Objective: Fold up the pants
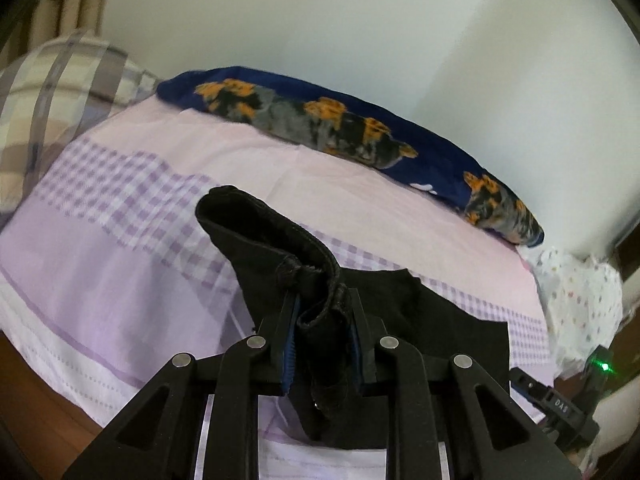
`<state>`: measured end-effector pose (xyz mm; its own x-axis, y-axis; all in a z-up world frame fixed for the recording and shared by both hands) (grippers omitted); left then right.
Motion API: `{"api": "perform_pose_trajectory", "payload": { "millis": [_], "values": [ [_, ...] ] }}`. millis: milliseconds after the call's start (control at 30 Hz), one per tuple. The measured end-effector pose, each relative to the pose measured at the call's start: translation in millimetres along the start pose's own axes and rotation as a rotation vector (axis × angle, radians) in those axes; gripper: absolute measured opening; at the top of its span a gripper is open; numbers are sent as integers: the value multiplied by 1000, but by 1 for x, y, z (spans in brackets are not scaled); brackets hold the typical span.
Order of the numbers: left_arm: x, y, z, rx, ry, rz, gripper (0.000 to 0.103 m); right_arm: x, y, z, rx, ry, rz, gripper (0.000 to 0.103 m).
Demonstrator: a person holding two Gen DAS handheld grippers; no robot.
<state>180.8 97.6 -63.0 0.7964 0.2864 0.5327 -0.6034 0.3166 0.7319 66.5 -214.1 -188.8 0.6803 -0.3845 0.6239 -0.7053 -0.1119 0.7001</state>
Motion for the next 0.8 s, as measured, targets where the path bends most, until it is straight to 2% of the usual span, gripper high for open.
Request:
{"api": "perform_pose_trajectory", "payload": {
  "millis": [167, 333, 633, 800],
  "values": [
    [-3, 1, 35, -1, -80, 1, 22, 1, 3, 9, 19, -32, 25, 80],
    [-13, -2, 73, -36, -151, -18, 21, 8, 11, 19, 41, -66, 65, 80],
    [-43, -25, 132, -165, -202, -111, 20, 30, 37, 43, 73, -145, 173, 80],
    [-65, -47, 156, -249, -202, -194, 18, 32, 36, 54, 89, -200, 173, 80]
  ]
}}
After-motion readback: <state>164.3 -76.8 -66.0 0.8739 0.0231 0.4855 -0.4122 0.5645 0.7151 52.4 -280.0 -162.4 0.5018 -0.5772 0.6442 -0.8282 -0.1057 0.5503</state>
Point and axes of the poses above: each gripper's, at about its wrist camera, not at the fingertips, and y roughly against the way its jaws point, z to its right, x to its top, the point moved 8 cm from there along -y, roughly the way its jaws point, and after that the axes turned 5 degrees about y, right-handed, at the moved point
